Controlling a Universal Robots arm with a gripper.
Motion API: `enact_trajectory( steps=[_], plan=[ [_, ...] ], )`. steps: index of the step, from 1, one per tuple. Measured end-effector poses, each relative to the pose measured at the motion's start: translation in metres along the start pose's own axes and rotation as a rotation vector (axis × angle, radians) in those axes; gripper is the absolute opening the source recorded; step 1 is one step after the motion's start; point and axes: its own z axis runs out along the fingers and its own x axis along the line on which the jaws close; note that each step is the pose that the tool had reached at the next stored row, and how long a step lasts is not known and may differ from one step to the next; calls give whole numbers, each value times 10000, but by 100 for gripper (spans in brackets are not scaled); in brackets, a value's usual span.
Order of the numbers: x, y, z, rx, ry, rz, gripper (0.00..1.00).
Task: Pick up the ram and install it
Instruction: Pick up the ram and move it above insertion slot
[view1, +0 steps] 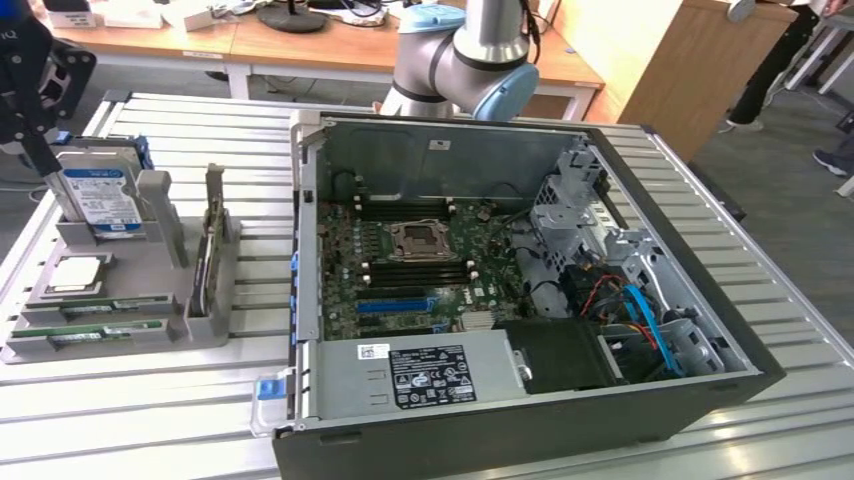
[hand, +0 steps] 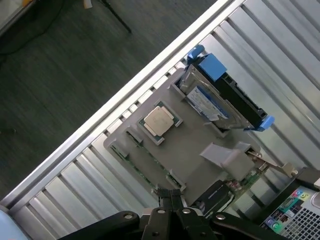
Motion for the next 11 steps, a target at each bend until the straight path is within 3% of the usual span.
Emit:
enact_trajectory(
  steps=[11],
  plan=[
    [0, 0, 3, -19, 112, -1808, 10]
  ],
)
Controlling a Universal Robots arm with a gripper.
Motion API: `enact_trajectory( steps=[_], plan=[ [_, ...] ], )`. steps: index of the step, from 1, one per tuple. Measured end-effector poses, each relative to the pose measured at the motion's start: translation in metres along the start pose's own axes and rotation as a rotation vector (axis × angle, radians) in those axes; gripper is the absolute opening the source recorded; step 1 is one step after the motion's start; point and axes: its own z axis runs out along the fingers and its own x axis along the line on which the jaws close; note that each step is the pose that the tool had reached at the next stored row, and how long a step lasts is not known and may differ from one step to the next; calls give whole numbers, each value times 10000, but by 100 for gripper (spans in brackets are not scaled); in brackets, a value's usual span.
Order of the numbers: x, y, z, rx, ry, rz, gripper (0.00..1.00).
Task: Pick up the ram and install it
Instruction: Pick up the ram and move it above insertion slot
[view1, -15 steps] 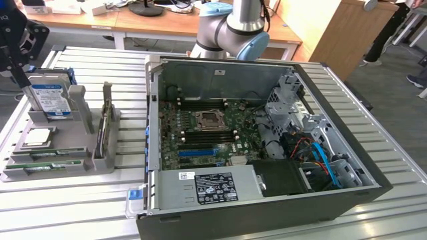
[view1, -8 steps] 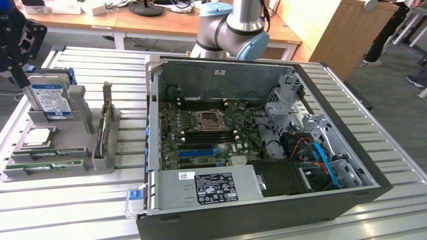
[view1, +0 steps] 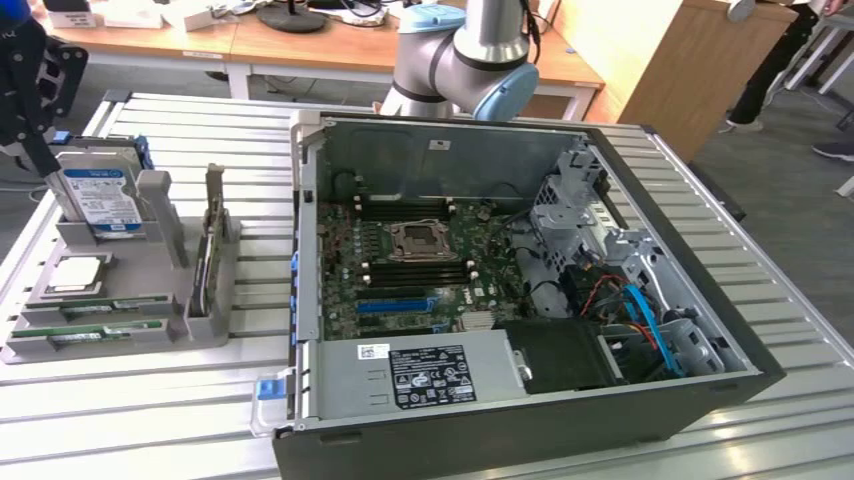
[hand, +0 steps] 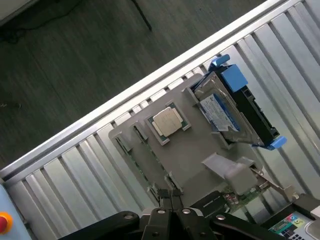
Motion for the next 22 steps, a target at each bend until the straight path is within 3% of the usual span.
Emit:
enact_trajectory(
  steps=[22],
  plan=[
    [0, 0, 11, -16, 196, -3592, 10]
  ],
)
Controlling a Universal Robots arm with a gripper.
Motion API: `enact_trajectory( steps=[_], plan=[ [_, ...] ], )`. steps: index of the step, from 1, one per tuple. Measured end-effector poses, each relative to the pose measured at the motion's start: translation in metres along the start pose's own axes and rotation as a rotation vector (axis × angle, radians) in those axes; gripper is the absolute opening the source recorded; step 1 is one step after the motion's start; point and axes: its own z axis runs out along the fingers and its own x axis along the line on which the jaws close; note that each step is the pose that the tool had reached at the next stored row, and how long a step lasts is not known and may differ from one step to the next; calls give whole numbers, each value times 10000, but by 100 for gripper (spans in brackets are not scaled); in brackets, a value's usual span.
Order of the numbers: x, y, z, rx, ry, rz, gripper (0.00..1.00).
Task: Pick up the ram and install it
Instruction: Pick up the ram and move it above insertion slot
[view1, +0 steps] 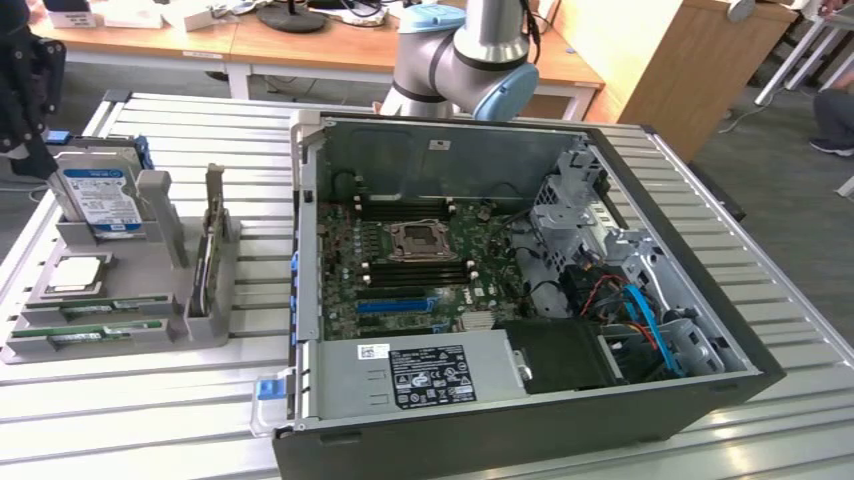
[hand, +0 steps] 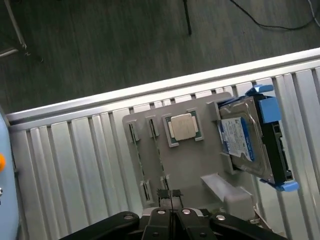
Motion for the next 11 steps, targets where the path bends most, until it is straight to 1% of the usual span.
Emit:
enact_trajectory(
  steps=[7, 11],
  plan=[
    [0, 1, 7, -6, 89, -1133, 10],
    [0, 1, 13, -4, 128, -1766, 10]
  ],
)
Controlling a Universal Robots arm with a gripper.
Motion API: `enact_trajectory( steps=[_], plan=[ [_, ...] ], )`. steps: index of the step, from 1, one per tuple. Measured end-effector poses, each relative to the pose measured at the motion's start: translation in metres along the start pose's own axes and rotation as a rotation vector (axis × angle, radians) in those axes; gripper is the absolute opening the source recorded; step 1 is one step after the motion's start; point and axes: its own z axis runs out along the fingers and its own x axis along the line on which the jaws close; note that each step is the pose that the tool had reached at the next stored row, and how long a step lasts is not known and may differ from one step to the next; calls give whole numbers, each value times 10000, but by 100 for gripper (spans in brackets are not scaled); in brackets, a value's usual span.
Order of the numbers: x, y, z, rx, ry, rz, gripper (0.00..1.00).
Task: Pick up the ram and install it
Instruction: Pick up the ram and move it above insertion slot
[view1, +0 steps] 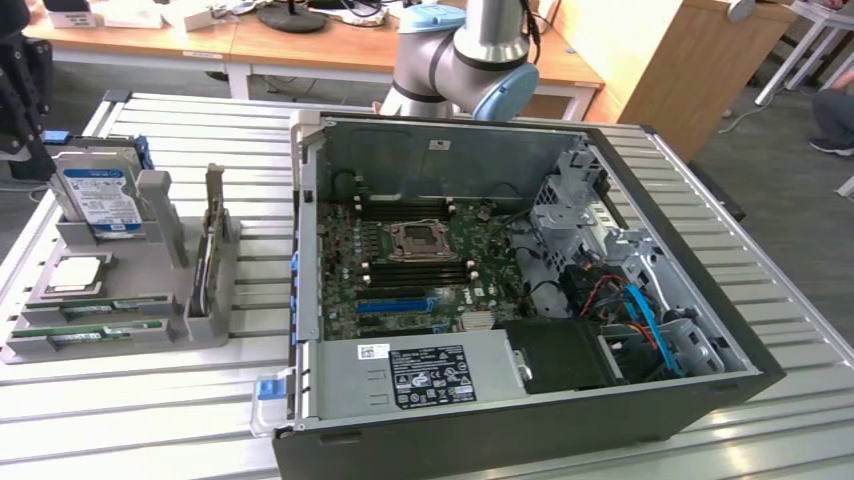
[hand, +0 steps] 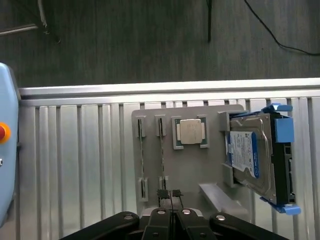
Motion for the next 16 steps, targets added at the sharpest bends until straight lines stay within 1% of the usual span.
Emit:
enact_trajectory(
  steps=[1, 7, 12, 16],
  plan=[
    [0, 0, 0, -1, 7, -86, 10],
    [0, 0, 1, 3, 7, -93, 10],
    [-1, 0, 1, 91, 4, -104, 10],
    [0, 0, 0, 92, 4, -104, 10]
  ],
)
